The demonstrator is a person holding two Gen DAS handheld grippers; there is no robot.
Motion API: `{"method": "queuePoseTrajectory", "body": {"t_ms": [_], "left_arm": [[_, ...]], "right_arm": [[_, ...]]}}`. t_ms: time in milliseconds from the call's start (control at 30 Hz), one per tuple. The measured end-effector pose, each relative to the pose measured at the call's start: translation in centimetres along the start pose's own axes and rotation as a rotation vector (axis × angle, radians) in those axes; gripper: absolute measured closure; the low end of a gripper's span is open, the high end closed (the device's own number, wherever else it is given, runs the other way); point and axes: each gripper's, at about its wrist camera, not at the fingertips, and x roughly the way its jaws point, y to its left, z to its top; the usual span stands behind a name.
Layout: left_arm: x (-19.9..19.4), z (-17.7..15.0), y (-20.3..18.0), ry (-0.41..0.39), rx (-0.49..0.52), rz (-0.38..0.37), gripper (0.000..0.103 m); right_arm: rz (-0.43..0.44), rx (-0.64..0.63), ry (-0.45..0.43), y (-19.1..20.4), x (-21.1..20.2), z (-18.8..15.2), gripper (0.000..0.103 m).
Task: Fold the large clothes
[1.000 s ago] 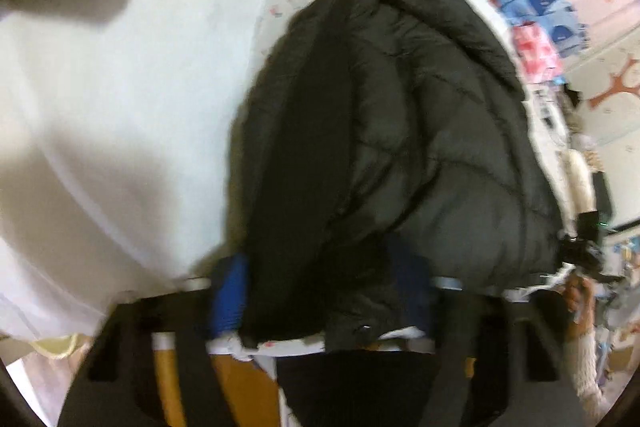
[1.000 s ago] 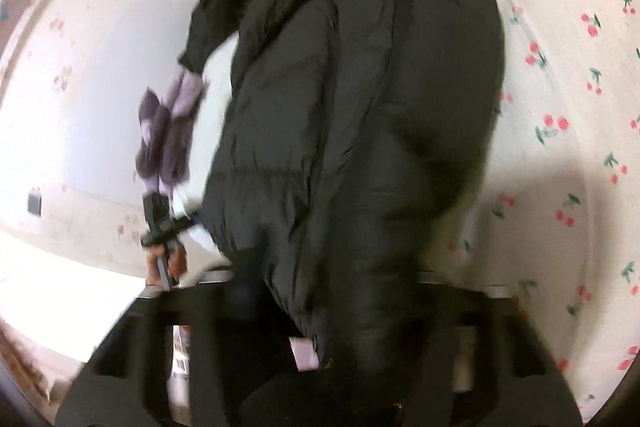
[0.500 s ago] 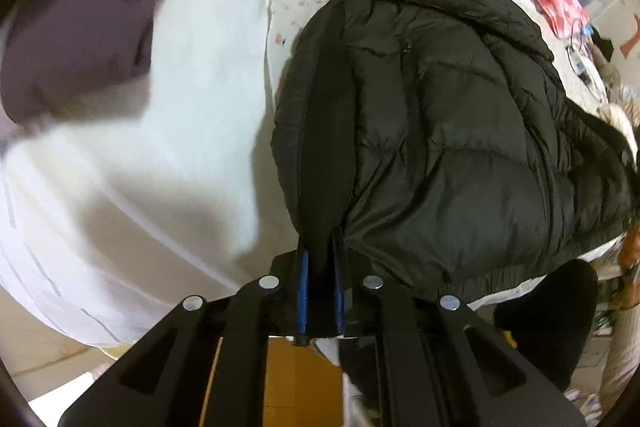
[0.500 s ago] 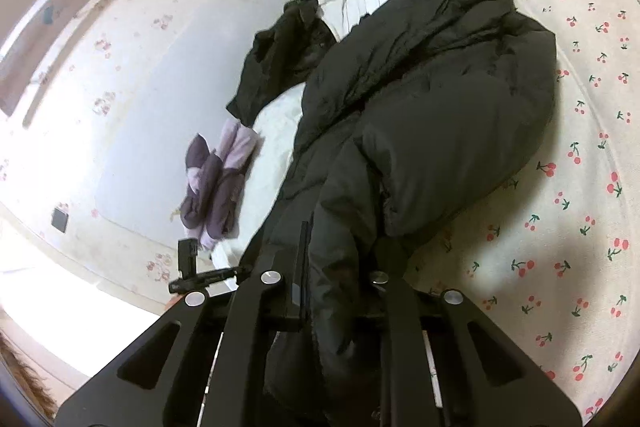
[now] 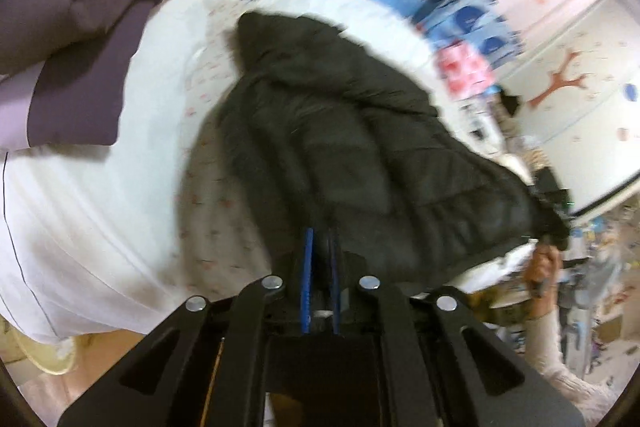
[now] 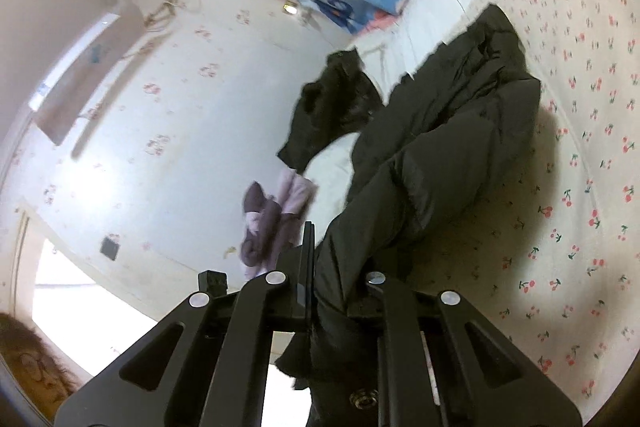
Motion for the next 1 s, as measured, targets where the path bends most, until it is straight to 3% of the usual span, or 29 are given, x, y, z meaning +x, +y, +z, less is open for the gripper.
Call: {"method": "queuePoseTrajectory", "body": {"t_ms": [100,200,300,333,367,400,433,533,600,667,800,900,967,1000], "left_arm": [[-2.7,-1.9,-1.9,-0.031,0.039,-0.042,0.095],[-3.2,-4.5,-2.5,0.003,0.085,-0.069,0.095],[-1.1,-6.6,-0.5,0.073,0.082,-0.099,0.095],[0.2,-7.1,0.7,0.095,0.070,-0.110,0.093],[1.8,-7.4,2.1,0.107,0.051,-0.104,0.080],[2.8,-7.5,3.0,0.104,0.029,-0.092,0.067],[4.3,-7.4,4.5,0.092,-0.009,-0.075,0.043],[7.8,-6.9,7.3,0.087,-0.079,-0.064,0.028],[10.0,-6.6,8.4,0.100,-0.120,-0.019,0.025],[11.2,-6.4,9.3,0.091,-0.143,-0.030,0.024],[13.2,-6.4,8.8,0.081,-0.163,-0.087,0.017],[14.8,-7.2,7.4,0.149,-0.113,-0.075,0.013],[15.5,-8.0,6.3,0.186,-0.074,-0.061,0.015],[15.5,-8.1,5.9,0.190,-0.075,-0.067,0.022]], "right_arm": [[-0.008,-0.043,-0.001,2.3,-2.8,-0.6,0.094],[-0.034,-0.075,0.010,3.5,-5.7,-2.2,0.094],[-0.140,-0.061,0.083,1.5,-7.6,-4.7,0.089],[-0.179,-0.006,0.129,-0.9,-8.2,-5.8,0.080],[-0.200,0.040,0.146,-2.6,-8.7,-6.6,0.064],[-0.240,0.099,0.159,-4.7,-9.1,-7.4,0.055],[-0.263,0.151,0.171,-6.3,-9.4,-8.1,0.046],[-0.263,0.249,0.139,-9.8,-10.3,-9.7,0.037],[-0.245,0.282,0.111,-10.8,-10.5,-10.2,0.027],[-0.230,0.280,0.103,-11.2,-10.2,-10.5,0.020],[-0.200,0.292,0.123,-11.9,-8.1,-10.2,0.017],[-0.191,0.298,0.190,-12.7,-5.4,-11.0,0.015],[-0.178,0.284,0.238,-12.9,-3.2,-11.8,0.016],[-0.178,0.256,0.245,-12.6,-2.3,-12.1,0.017]]}}
